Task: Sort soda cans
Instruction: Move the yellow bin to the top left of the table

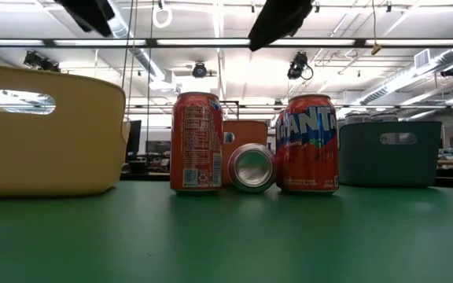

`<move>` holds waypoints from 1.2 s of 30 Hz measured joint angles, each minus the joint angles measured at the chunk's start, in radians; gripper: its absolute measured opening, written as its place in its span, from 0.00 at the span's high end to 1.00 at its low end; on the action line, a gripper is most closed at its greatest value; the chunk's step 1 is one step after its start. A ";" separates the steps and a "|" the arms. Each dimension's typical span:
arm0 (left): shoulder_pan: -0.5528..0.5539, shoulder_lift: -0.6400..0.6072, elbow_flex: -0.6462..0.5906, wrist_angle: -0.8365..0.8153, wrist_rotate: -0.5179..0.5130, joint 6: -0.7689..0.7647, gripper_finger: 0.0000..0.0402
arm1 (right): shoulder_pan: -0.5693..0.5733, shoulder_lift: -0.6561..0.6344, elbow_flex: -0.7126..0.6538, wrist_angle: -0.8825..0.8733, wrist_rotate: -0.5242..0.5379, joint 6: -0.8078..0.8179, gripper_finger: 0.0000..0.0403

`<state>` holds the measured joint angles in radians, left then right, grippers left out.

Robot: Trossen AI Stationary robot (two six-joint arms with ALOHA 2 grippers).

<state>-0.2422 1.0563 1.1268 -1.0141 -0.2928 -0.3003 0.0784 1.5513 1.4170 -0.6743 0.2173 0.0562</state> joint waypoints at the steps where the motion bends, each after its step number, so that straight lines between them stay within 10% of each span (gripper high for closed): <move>1: -0.050 -0.010 -0.012 0.029 0.020 -0.014 1.00 | 0.005 0.000 0.000 0.002 -0.001 0.005 0.51; 12: -0.409 0.091 -0.149 0.325 0.189 -0.231 1.00 | 0.057 0.000 0.000 0.032 -0.006 0.057 0.51; 20: -0.490 0.238 -0.169 0.118 0.230 -0.494 1.00 | 0.063 0.000 0.000 0.038 -0.004 0.076 0.51; 36: -0.424 0.235 -0.168 -0.304 -0.168 -0.719 1.00 | 0.054 0.000 0.000 0.039 0.001 0.047 0.51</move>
<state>-0.6661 1.2908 0.9588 -1.3184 -0.4613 -1.0188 0.1322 1.5513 1.4174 -0.6357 0.2184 0.1032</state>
